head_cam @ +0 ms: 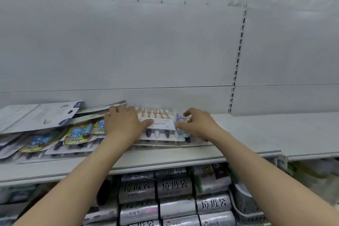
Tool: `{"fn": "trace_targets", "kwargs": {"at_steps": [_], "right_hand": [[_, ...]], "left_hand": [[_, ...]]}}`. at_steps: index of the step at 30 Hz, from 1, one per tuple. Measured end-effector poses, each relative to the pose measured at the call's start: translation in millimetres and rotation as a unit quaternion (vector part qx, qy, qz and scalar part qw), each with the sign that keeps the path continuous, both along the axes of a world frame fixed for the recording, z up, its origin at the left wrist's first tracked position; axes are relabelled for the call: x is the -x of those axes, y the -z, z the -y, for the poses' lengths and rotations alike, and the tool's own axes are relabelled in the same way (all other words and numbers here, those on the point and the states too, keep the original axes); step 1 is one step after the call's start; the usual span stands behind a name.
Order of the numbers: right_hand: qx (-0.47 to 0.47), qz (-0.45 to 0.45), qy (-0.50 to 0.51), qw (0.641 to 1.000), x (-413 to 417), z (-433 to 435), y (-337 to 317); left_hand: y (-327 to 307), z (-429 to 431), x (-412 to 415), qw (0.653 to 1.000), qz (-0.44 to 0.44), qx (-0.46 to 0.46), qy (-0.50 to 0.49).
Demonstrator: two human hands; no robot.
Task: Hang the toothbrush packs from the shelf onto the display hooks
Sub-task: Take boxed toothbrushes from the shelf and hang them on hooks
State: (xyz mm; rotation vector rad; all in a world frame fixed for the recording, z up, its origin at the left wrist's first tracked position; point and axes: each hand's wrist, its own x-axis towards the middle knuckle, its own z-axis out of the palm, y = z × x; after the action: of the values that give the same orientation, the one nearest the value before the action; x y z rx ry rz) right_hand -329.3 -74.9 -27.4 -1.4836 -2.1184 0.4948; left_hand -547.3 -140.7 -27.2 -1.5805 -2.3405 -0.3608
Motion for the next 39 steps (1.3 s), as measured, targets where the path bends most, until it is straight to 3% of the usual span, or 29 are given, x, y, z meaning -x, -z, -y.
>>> {"fn": "trace_targets", "kwargs": {"at_steps": [5,11,21,32,39], "right_hand": [[0.022,-0.027,0.004,0.999,-5.2,-11.6,-2.1],[0.119,-0.197,-0.038,0.972,-26.4,-20.7,-0.4],[0.145,-0.340,-0.102,0.924,-48.5,-23.0,10.8],[0.153,-0.392,-0.100,0.902,-60.2,-32.0,21.8],[0.136,-0.382,-0.118,0.907,-63.4,-34.7,28.9]], "left_hand": [[-2.9,-3.6,0.9,0.997,0.009,0.041,-0.062],[-9.6,-14.0,-7.3,0.986,0.083,0.082,-0.118],[-11.6,-19.9,-24.0,0.990,0.075,0.091,-0.081],[-13.3,-21.6,-48.8,0.990,0.047,0.080,-0.109],[-6.4,-25.3,-38.1,0.988,0.134,-0.017,-0.075]]}}
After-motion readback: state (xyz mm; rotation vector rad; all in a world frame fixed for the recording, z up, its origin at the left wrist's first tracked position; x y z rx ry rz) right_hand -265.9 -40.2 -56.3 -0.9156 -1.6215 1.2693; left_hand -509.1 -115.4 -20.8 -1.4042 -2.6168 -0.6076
